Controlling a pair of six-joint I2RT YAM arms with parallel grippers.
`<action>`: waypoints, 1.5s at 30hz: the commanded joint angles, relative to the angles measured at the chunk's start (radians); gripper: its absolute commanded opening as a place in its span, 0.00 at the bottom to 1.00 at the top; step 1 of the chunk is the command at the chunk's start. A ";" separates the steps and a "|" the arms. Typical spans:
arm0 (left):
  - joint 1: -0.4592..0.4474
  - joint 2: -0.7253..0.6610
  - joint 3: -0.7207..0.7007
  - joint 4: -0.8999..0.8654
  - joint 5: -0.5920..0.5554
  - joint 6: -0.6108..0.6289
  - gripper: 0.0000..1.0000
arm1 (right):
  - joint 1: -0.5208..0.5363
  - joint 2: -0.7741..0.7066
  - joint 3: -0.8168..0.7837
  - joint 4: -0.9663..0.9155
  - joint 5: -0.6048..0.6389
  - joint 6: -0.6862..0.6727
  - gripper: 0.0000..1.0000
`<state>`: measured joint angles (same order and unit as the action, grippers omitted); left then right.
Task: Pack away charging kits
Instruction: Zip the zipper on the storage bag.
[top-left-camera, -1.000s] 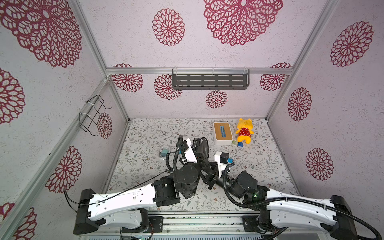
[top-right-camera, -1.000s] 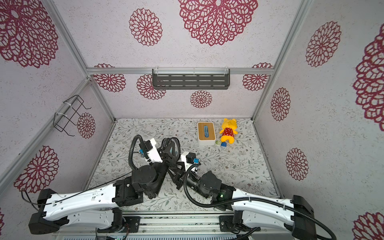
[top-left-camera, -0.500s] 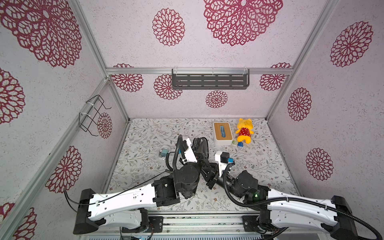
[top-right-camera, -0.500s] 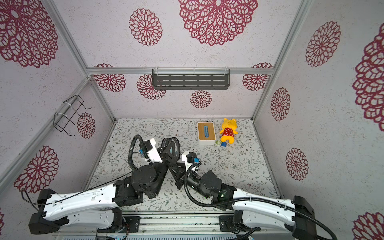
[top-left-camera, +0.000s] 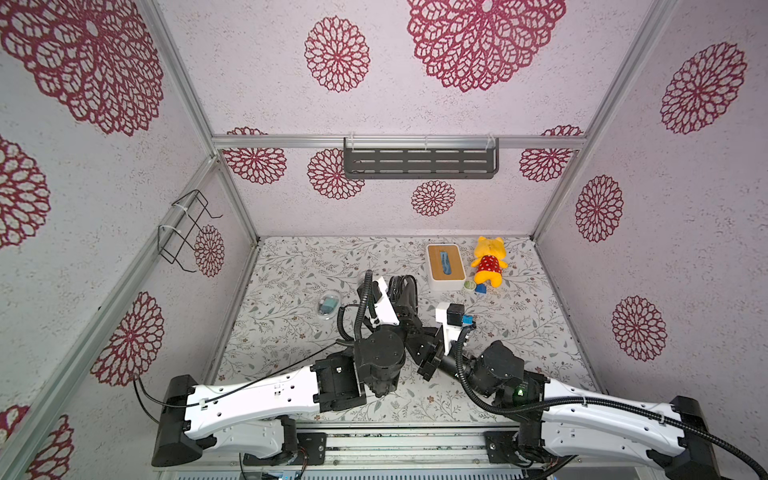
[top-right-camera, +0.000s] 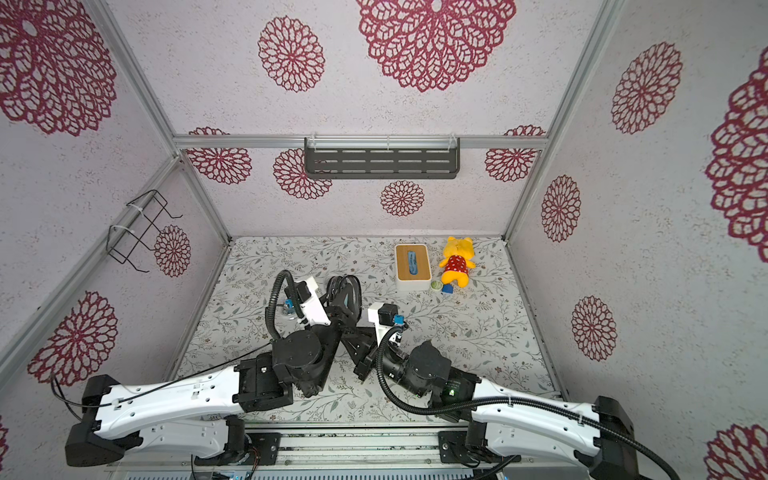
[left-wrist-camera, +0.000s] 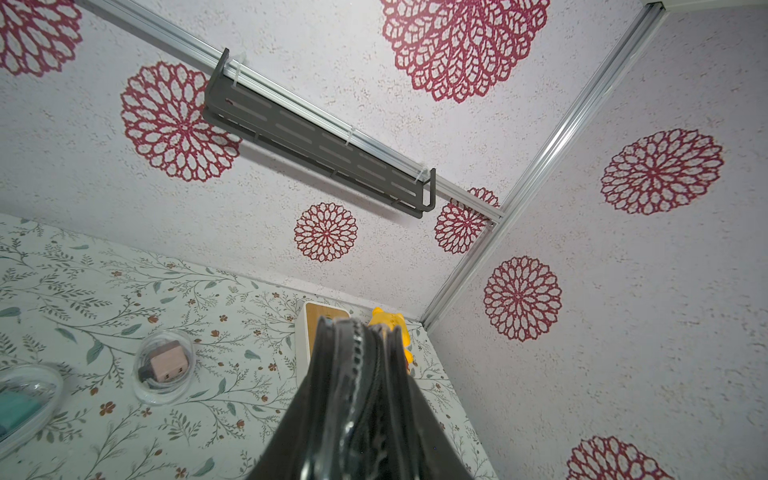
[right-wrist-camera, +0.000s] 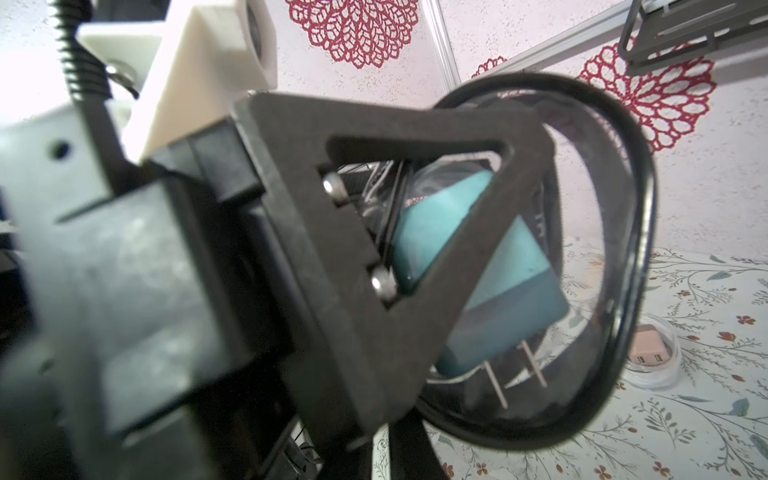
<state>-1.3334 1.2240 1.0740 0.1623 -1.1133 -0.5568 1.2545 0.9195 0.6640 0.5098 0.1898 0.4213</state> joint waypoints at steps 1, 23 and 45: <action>-0.001 0.016 0.019 0.004 0.002 0.013 0.00 | 0.001 -0.021 0.066 0.050 0.010 0.004 0.16; -0.001 -0.103 -0.055 -0.033 0.035 -0.080 0.00 | 0.001 -0.056 -0.066 0.027 0.078 0.034 0.00; 0.002 -0.308 -0.232 0.050 0.026 -0.152 0.00 | 0.003 0.030 -0.131 0.066 -0.011 0.056 0.00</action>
<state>-1.3354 0.9695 0.8280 0.1337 -0.9741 -0.7525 1.2823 0.9222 0.5274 0.5922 0.1680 0.4477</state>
